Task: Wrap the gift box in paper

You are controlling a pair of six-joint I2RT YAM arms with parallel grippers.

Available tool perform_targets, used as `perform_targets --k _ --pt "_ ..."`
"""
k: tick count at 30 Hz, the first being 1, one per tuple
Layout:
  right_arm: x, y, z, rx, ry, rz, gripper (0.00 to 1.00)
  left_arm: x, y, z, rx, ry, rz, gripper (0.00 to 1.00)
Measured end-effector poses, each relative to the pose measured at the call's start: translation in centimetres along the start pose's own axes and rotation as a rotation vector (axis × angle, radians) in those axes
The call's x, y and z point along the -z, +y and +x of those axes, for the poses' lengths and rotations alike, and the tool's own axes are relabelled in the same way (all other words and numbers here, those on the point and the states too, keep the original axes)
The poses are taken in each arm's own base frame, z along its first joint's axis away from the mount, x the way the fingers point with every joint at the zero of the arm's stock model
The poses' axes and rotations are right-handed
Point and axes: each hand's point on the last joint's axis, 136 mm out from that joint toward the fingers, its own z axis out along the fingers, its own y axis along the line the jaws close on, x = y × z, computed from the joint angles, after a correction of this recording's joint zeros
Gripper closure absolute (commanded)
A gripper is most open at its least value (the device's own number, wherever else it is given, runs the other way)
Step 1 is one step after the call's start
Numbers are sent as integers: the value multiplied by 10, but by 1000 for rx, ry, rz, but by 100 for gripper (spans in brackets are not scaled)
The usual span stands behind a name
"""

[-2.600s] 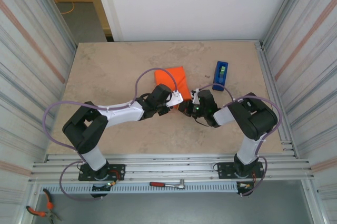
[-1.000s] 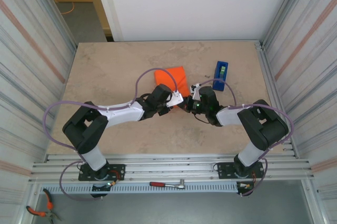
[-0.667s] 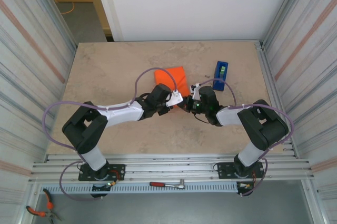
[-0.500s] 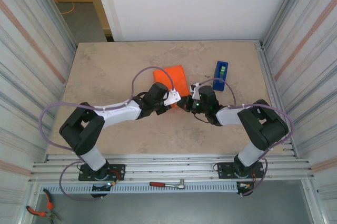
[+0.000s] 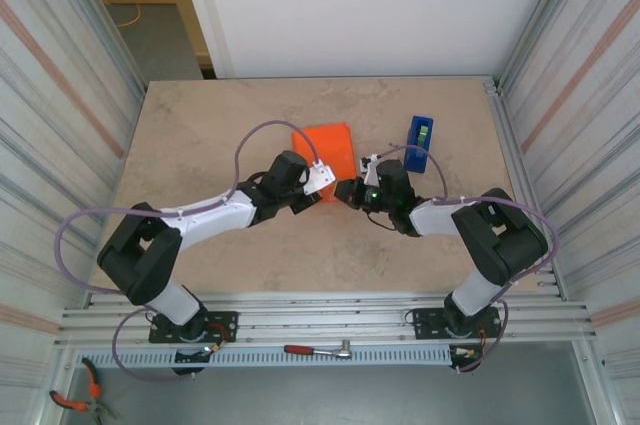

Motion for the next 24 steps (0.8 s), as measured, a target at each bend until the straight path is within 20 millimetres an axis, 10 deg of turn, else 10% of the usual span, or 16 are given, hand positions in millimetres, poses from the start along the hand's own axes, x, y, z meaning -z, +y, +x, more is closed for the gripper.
perform_targets --k 16,24 --pt "11 6 3 -4 18 26 100 26 90 17 350 -86 -199 28" --pt "7 7 15 -4 97 82 100 27 104 28 451 -71 -241 17"
